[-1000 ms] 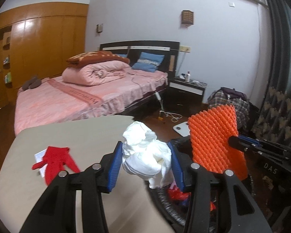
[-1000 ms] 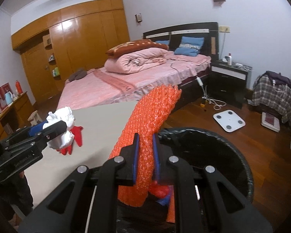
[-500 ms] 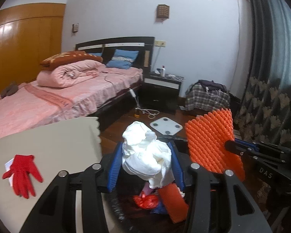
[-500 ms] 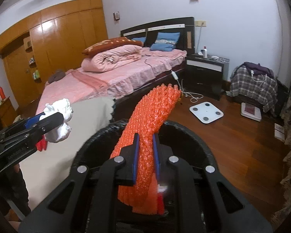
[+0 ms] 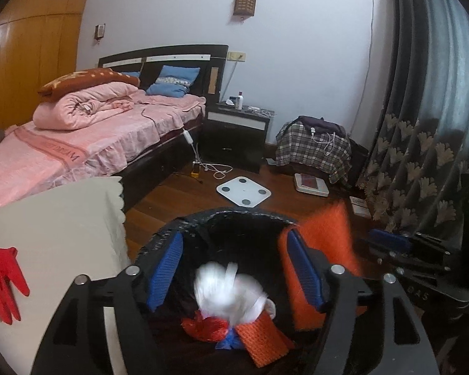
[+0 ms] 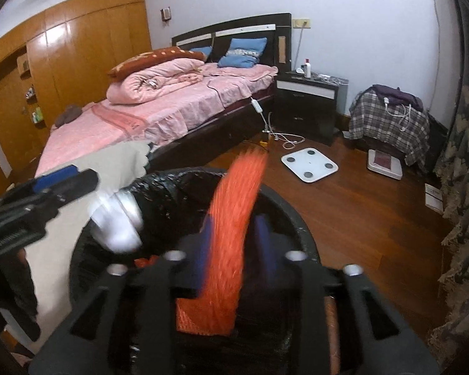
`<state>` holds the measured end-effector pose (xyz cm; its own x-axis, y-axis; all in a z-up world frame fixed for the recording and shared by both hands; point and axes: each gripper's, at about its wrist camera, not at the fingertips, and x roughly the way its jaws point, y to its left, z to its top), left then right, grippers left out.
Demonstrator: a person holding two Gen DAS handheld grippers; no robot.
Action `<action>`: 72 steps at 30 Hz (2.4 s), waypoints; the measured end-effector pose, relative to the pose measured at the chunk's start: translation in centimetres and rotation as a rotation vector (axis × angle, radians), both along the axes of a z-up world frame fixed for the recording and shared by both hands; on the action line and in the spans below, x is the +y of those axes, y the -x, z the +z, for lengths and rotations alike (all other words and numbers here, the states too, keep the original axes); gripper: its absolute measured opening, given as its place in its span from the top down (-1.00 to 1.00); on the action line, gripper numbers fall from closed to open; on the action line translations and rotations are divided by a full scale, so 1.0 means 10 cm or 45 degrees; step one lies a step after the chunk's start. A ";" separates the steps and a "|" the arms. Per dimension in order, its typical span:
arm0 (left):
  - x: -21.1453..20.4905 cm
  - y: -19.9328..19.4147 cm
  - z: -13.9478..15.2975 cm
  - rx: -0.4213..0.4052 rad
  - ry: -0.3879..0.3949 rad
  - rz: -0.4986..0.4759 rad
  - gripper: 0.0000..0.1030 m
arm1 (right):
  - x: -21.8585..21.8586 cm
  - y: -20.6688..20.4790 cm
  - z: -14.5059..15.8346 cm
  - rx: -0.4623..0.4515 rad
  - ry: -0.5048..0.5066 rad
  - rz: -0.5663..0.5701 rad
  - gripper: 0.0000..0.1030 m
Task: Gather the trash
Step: 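Move both open grippers back toward the red glove and white box, then grasp the red glove with the right gripper and lift it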
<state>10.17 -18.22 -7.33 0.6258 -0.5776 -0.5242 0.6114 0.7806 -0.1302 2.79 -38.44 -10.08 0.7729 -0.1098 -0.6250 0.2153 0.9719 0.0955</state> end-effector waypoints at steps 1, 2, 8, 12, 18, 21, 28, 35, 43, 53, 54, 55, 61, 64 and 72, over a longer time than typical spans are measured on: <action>0.01 0.00 0.00 -0.001 0.001 0.008 -0.39 | 0.00 0.01 0.00 -0.003 0.002 -0.004 -0.25; 0.06 0.00 0.01 -0.005 0.002 0.024 -0.41 | 0.01 0.02 0.01 -0.012 0.006 -0.008 -0.39; 0.58 -0.02 0.11 -0.048 -0.005 0.168 -0.62 | 0.17 0.11 0.19 -0.119 0.009 0.027 -0.88; 1.07 0.00 0.15 -0.085 -0.039 0.293 -0.67 | 0.34 0.04 0.30 -0.151 -0.036 0.058 -0.89; 1.73 0.04 0.14 -0.104 -0.085 0.476 -0.75 | 0.74 -0.20 0.31 -0.146 -0.069 0.148 -0.89; 2.00 0.05 0.11 -0.100 -0.100 0.547 -0.75 | 0.97 -0.32 0.30 -0.139 -0.073 0.202 -0.89; 2.56 0.02 -0.01 -0.073 -0.117 0.704 -0.76 | 1.53 -0.66 0.29 -0.122 -0.074 0.321 -0.89; 3.08 -0.07 -0.15 -0.058 -0.144 0.847 -0.76 | 2.14 -1.08 0.23 -0.108 -0.079 0.427 -0.89; 3.71 -0.17 -0.33 -0.020 -0.156 0.984 -0.76 | 2.95 -1.57 0.03 -0.053 -0.097 0.549 -0.89; 4.19 -0.33 -0.54 0.017 -0.189 1.049 -0.75 | 3.82 -2.05 -0.29 0.043 -0.086 0.648 -0.89; 4.22 -0.34 -0.56 0.020 -0.188 1.056 -0.75 | 3.86 -2.08 -0.31 0.050 -0.088 0.653 -0.89; 4.24 -0.34 -0.57 0.021 -0.187 1.061 -0.75 | 3.93 -2.12 -0.34 0.062 -0.084 0.657 -0.89; 4.35 -0.39 -0.62 0.032 -0.172 1.083 -0.75 | 4.17 -2.28 -0.52 0.114 -0.063 0.663 -0.89; 4.38 -0.42 -0.65 0.040 -0.174 1.083 -0.75 | 4.24 -2.36 -0.62 0.158 -0.042 0.673 -0.89; 4.35 -0.45 -0.67 0.044 -0.166 1.082 -0.75 | 4.15 -2.39 -0.68 0.207 -0.181 0.774 -0.01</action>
